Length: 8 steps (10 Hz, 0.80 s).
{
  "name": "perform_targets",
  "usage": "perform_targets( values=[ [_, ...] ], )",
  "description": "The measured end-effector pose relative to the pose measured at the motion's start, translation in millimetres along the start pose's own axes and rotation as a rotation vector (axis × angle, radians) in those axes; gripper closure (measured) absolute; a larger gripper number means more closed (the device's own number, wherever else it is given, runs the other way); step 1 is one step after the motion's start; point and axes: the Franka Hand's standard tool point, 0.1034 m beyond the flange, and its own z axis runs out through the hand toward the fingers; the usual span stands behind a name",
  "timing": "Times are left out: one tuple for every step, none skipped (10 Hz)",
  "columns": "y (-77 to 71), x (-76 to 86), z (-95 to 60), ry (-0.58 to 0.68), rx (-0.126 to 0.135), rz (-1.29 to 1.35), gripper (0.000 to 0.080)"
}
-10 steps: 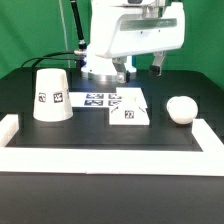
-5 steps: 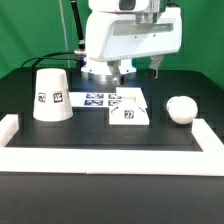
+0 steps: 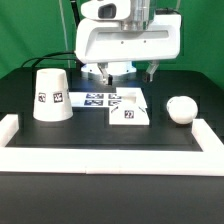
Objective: Assemble lamp
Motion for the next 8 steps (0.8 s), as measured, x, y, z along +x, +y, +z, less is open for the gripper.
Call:
perform_targets(
  values=[
    [-0.5,-2.0,3.6,-0.006,0.017,0.027,0.0100],
    [-1.0,-1.2,3.2,-0.005,0.017,0.023,0.0100],
    [-1.1,-1.3,3.6,-0.005,0.017,0.023,0.0100],
    [-1.1,-1.4,3.7,-0.005,0.017,0.023,0.0100],
    [-0.3,-2.2,3.6,-0.001,0.018,0.044,0.0100],
    [0.8,-9.1,4.9,0.004,0.025,0.105,0.0100],
    [-1.4,-20.0,9.3,-0.012,0.036,0.165,0.0100],
    [-5.9,-28.0,13.6,-0.026,0.039,0.224,0.0100]
  ],
)
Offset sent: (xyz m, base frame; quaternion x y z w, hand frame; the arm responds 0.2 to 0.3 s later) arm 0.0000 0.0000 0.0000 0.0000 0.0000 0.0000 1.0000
